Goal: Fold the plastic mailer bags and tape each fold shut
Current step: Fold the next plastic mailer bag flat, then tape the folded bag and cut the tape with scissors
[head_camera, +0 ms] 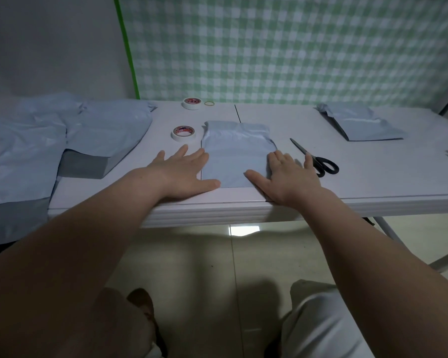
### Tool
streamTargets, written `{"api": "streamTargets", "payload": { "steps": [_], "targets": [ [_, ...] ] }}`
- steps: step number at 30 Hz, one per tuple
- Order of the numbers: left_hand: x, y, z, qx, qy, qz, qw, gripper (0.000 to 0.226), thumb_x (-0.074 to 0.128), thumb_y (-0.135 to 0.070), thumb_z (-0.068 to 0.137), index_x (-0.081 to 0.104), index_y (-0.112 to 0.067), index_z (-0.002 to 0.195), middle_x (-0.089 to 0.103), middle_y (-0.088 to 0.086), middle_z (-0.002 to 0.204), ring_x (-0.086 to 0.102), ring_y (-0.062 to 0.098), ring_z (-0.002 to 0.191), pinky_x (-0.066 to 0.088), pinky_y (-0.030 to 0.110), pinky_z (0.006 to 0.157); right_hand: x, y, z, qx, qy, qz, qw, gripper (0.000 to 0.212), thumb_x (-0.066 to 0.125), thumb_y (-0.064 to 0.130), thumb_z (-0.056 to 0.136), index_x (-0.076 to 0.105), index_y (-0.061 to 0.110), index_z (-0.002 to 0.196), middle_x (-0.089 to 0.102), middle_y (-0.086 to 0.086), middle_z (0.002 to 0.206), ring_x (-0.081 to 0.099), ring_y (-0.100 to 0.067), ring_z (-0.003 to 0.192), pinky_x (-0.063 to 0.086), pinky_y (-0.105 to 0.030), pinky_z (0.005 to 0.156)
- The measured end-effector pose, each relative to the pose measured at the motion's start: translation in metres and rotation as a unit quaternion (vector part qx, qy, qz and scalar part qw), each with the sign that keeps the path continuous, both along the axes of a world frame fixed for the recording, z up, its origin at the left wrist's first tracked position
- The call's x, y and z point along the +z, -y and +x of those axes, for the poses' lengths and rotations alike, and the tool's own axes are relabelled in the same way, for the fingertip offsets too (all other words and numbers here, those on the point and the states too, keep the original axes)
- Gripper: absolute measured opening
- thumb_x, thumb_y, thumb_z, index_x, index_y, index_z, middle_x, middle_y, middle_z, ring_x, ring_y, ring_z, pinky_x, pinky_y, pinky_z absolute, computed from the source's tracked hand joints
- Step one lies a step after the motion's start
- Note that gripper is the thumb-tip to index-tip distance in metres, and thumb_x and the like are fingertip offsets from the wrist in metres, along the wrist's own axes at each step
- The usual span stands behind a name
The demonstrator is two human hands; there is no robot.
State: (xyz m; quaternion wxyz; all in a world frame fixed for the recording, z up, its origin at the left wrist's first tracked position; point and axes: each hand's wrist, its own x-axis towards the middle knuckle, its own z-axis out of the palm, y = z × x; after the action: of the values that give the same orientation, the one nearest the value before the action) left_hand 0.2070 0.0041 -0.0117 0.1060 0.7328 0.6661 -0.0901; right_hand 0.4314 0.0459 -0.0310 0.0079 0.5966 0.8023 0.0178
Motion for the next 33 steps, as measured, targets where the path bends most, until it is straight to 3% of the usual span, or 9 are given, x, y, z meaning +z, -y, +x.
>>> {"api": "streamTargets", "payload": {
  "steps": [7, 10, 12, 15, 20, 23, 25, 28, 33],
  "targets": [
    [0.01, -0.012, -0.01, -0.004, 0.008, -0.033, 0.999, 0.09, 0.041, -0.073, 0.081, 0.003, -0.031, 0.152, -0.005, -0.006, 0.16, -0.008, 0.022, 0.147, 0.005, 0.047, 0.118, 0.007, -0.003, -0.003, -0.011, 0.042, -0.037, 0.998, 0.098, 0.009, 0.079, 0.082, 0.017, 0.008, 0.149, 0.017, -0.005, 0.158, -0.002, -0.022, 0.147, -0.007, -0.053, 0.114],
    [0.017, -0.018, -0.017, -0.016, 0.035, -0.014, 0.999, 0.081, 0.043, -0.078, 0.076, 0.041, -0.03, 0.141, 0.037, -0.003, 0.148, 0.027, 0.024, 0.14, 0.025, 0.034, 0.111, 0.022, -0.008, -0.01, -0.017, 0.06, -0.05, 0.997, 0.094, 0.014, 0.078, 0.083, 0.033, 0.009, 0.144, 0.024, -0.005, 0.156, -0.002, -0.022, 0.147, -0.006, -0.053, 0.114],
    [0.02, -0.027, -0.024, 0.01, 0.108, 0.106, 0.988, 0.055, 0.045, -0.069, 0.08, 0.066, -0.026, 0.106, 0.063, 0.0, 0.111, 0.053, 0.027, 0.113, 0.04, 0.033, 0.093, 0.03, -0.015, -0.016, -0.031, 0.061, -0.039, 0.997, 0.087, 0.019, 0.074, 0.086, 0.043, 0.01, 0.139, 0.032, -0.007, 0.152, 0.002, -0.024, 0.147, -0.003, -0.052, 0.115],
    [0.017, -0.049, -0.039, 0.087, 0.103, 0.249, 0.959, 0.031, 0.056, -0.03, 0.091, 0.066, -0.019, 0.119, 0.06, 0.011, 0.122, 0.052, 0.03, 0.115, 0.04, 0.035, 0.095, 0.036, -0.03, -0.03, -0.049, 0.066, -0.003, 0.997, 0.069, 0.026, 0.064, 0.091, 0.056, 0.013, 0.126, 0.046, -0.009, 0.141, 0.01, -0.026, 0.145, 0.003, -0.052, 0.115],
    [0.003, -0.08, -0.058, 0.103, 0.087, 0.213, 0.968, 0.024, 0.061, -0.022, 0.086, 0.07, -0.019, 0.108, 0.055, 0.012, 0.113, 0.051, 0.031, 0.11, 0.042, 0.036, 0.094, 0.045, -0.041, -0.06, -0.001, -0.067, 0.056, 0.996, 0.036, 0.041, 0.043, 0.093, 0.063, 0.015, 0.094, 0.062, -0.007, 0.105, 0.048, -0.026, 0.116, 0.036, -0.039, 0.095],
    [0.005, -0.082, -0.054, 0.082, 0.154, 0.255, 0.951, 0.011, 0.064, -0.024, 0.087, 0.069, -0.016, 0.093, 0.059, 0.005, 0.096, 0.056, 0.023, 0.092, 0.037, 0.028, 0.077, 0.05, -0.045, -0.073, 0.012, -0.189, 0.033, 0.981, 0.029, 0.05, 0.034, 0.091, 0.068, 0.015, 0.104, 0.066, -0.004, 0.109, 0.057, -0.024, 0.103, 0.047, -0.032, 0.078],
    [0.009, -0.075, -0.045, 0.109, 0.339, 0.229, 0.906, 0.004, 0.063, -0.02, 0.089, 0.066, -0.018, 0.085, 0.063, 0.003, 0.089, 0.057, 0.018, 0.082, 0.042, 0.027, 0.074, 0.051, -0.048, -0.075, 0.024, -0.28, 0.012, 0.96, 0.031, 0.056, 0.028, 0.089, 0.066, 0.017, 0.116, 0.065, -0.001, 0.12, 0.058, -0.018, 0.112, 0.047, -0.033, 0.094],
    [0.018, -0.054, -0.025, 0.133, 0.656, 0.071, 0.739, 0.012, 0.055, -0.008, 0.093, 0.063, -0.016, 0.088, 0.068, 0.002, 0.087, 0.063, 0.013, 0.084, 0.053, 0.022, 0.08, 0.048, -0.045, -0.074, 0.045, -0.467, -0.078, 0.88, 0.042, 0.065, 0.021, 0.087, 0.058, 0.015, 0.128, 0.061, 0.001, 0.128, 0.057, -0.008, 0.114, 0.043, -0.023, 0.097],
    [0.019, -0.031, 0.001, 0.086, 0.752, -0.017, 0.654, 0.012, 0.055, -0.011, 0.086, 0.063, -0.01, 0.096, 0.071, 0.005, 0.093, 0.069, 0.017, 0.091, 0.056, 0.027, 0.082, 0.046, -0.029, -0.067, 0.069, -0.606, -0.079, 0.788, 0.029, 0.064, 0.007, 0.084, 0.069, 0.035, 0.083, 0.07, 0.012, 0.086, 0.064, -0.006, 0.081, 0.052, -0.031, 0.08]
  ]
}}
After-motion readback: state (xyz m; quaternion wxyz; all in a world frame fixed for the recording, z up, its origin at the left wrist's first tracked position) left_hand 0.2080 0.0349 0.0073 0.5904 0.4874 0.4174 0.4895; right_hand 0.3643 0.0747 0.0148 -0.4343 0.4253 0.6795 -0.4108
